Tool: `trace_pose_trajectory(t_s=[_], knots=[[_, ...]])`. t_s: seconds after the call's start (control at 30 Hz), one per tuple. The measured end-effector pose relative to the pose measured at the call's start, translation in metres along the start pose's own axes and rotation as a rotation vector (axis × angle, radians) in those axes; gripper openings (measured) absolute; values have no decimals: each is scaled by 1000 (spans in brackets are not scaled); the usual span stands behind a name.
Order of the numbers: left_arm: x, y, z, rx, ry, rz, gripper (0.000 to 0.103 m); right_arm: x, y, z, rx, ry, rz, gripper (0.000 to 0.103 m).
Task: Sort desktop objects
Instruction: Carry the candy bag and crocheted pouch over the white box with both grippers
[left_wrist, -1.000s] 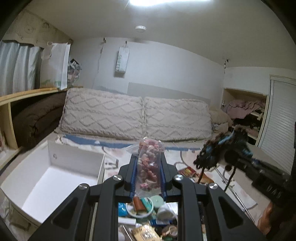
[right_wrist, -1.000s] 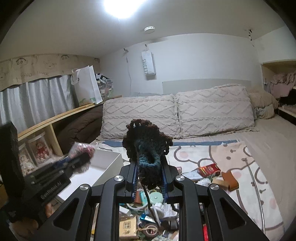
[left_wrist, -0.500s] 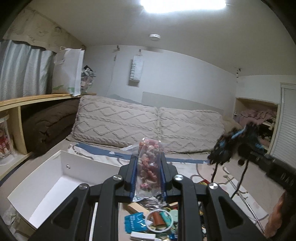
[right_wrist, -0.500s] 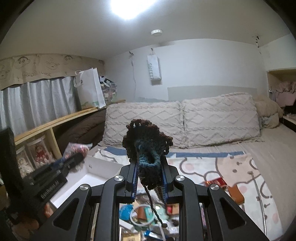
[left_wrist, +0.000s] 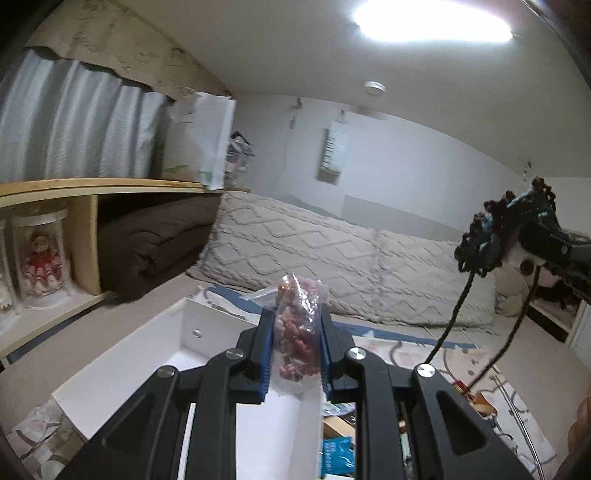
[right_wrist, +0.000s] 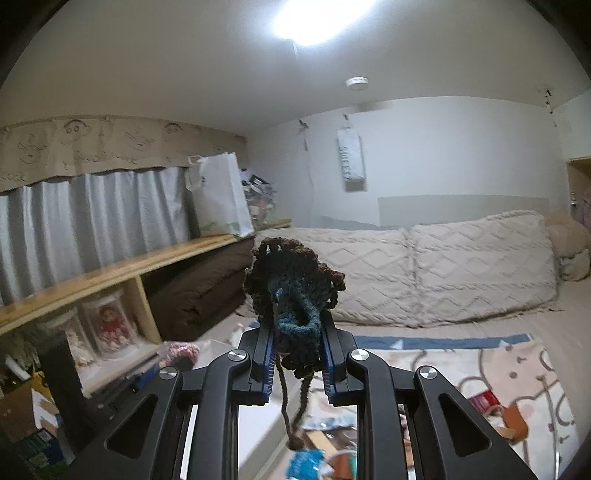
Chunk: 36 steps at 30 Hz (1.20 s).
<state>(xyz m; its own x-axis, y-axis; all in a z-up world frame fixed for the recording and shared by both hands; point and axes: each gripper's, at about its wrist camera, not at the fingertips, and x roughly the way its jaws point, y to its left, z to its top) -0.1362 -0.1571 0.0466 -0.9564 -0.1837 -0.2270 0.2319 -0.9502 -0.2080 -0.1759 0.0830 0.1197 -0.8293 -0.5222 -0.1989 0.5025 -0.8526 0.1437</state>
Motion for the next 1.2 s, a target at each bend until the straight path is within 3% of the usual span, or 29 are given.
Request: trace_pose_trajectory(t_s=[0.5, 0.87, 1.2], knots=[[0, 67, 0, -134, -2, 74, 21, 19, 55, 13, -9, -39, 115, 21], [20, 86, -16, -126, 75, 143, 21, 72, 94, -28, -102, 132, 115, 21], [43, 106, -34, -153, 154, 185, 21, 134, 107, -79, -98, 341, 122, 21]])
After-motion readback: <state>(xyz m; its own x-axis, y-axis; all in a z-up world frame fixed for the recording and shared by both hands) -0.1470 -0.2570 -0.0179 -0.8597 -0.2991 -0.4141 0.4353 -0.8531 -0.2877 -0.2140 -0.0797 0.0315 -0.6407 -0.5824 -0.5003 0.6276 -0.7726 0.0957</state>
